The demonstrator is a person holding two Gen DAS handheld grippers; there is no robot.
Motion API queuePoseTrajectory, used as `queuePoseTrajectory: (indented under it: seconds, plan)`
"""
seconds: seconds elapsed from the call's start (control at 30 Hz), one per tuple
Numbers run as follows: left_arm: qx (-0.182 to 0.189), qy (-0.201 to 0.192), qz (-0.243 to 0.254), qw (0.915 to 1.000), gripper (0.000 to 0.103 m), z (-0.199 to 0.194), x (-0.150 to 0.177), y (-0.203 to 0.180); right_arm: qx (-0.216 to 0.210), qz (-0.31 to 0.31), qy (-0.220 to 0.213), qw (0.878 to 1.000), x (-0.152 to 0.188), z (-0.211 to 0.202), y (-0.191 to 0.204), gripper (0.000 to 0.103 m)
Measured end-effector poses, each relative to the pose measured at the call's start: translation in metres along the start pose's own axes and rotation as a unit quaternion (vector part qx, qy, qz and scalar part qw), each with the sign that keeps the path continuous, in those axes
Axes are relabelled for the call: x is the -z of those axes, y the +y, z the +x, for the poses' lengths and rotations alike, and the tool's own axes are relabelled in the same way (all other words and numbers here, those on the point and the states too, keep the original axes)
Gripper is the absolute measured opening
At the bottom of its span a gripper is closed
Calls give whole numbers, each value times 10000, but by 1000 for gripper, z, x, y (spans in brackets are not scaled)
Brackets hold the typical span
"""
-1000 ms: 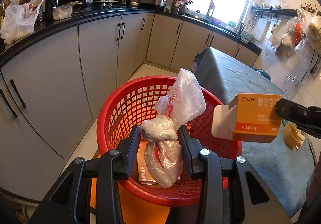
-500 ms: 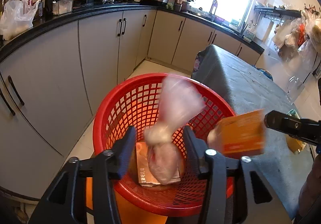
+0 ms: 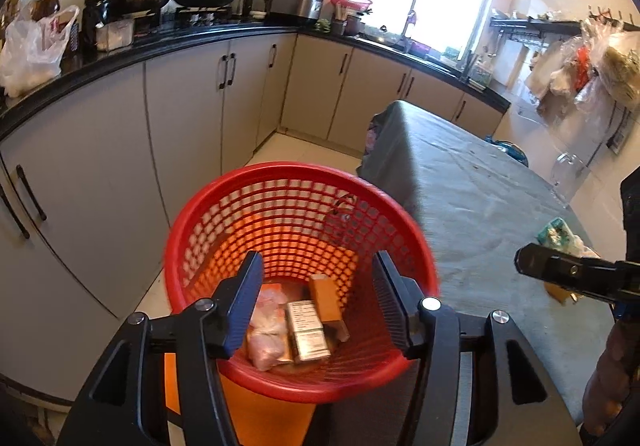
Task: Collect trash
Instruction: 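Open both tools over the red basket to drop the bag and box, then move the left tool to the yellow bowl while the right tool approaches the clear plastic cup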
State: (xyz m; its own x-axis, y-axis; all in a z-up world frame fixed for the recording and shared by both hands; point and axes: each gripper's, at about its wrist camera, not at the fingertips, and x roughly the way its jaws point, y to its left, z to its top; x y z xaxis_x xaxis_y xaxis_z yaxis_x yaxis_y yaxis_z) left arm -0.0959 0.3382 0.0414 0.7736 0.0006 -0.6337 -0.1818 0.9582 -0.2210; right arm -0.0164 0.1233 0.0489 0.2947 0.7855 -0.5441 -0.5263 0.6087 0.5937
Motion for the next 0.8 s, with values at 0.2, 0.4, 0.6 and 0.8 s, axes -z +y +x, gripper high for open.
queuePoseTrajectory:
  seconds: [0.2, 0.4, 0.6, 0.8]
  plan:
    - [200, -45, 231, 9995, 56, -9, 0, -37, 51, 204, -248, 9995, 6, -36, -19, 4]
    - [383, 61, 525, 9979, 56, -6, 4, -82, 171, 402, -545, 9976, 14, -80, -46, 4]
    - [649, 265, 795, 9944, 56, 7, 7, -131, 583, 702, -958, 9912, 25, -134, -84, 4]
    - [959, 584, 1098, 9876, 56, 31, 10, -191, 1229, 1151, -1606, 9725, 42, -210, -130, 4]
